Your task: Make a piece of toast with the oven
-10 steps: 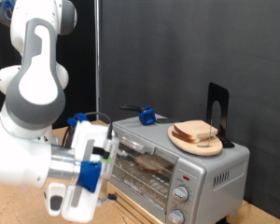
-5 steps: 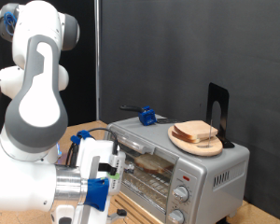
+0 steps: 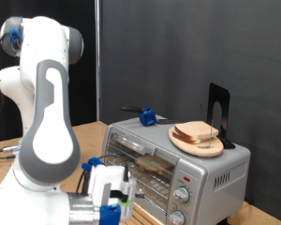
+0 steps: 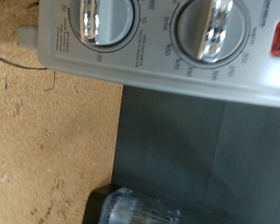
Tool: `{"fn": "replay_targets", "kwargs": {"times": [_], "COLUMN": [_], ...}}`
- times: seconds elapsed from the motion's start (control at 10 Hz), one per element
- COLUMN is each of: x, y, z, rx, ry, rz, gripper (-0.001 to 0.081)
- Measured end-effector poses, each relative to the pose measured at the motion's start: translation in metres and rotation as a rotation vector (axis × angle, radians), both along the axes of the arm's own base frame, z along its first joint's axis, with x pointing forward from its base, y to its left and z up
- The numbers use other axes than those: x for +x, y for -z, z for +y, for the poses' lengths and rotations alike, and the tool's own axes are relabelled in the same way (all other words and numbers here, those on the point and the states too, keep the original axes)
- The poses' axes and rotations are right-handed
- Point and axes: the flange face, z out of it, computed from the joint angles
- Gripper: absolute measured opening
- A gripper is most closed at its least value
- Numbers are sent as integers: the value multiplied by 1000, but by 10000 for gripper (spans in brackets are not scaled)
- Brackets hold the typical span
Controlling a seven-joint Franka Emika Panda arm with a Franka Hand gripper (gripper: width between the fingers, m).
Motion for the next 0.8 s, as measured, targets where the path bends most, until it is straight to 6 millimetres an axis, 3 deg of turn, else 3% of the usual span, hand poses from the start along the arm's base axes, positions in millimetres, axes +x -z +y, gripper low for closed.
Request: {"fn": "replay_targets", "kwargs": {"times": [0.8], "x": [20], "y": [31], "z": [17], "rx": [25], "ry": [-59], "rz": [5], "gripper": [809]}}
